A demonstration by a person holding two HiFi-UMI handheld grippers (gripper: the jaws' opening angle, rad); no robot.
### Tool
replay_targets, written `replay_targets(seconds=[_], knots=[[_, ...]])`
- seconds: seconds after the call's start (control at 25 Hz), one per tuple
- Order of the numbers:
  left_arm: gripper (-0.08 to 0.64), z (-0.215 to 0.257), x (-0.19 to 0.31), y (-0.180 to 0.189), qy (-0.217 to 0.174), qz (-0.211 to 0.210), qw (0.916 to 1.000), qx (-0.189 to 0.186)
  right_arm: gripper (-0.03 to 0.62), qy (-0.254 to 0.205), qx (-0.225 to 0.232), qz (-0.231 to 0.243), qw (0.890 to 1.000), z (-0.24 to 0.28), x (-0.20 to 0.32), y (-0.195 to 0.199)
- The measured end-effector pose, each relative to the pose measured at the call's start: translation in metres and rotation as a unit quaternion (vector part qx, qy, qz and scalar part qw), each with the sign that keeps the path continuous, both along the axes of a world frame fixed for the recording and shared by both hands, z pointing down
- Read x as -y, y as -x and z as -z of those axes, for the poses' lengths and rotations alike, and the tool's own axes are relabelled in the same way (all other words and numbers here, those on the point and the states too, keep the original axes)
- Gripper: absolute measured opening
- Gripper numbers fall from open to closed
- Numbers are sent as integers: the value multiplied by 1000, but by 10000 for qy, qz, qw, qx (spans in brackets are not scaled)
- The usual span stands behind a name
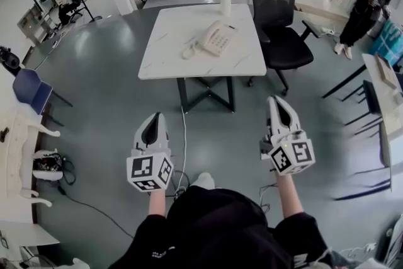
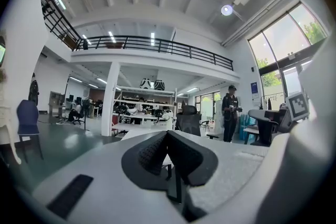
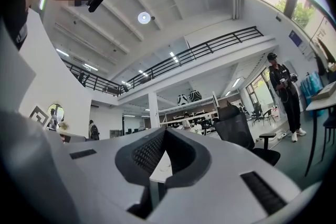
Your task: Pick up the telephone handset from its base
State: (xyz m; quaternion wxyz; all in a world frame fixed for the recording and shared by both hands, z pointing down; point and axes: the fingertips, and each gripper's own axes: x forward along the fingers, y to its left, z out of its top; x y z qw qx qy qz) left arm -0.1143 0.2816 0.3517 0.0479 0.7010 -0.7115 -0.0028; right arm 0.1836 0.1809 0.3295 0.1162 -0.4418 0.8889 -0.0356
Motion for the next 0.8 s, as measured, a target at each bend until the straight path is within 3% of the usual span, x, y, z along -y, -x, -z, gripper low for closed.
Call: replay_targets(seconds=[0.4,0.8], knots=[[0,-21,37,13,134,76,9998,-158,-8,102,-97,93,9999,-15,41,18],[-1,-30,120,53,244,-83,9993,-287,-8,335,-117,71,9993,-29,123,63]])
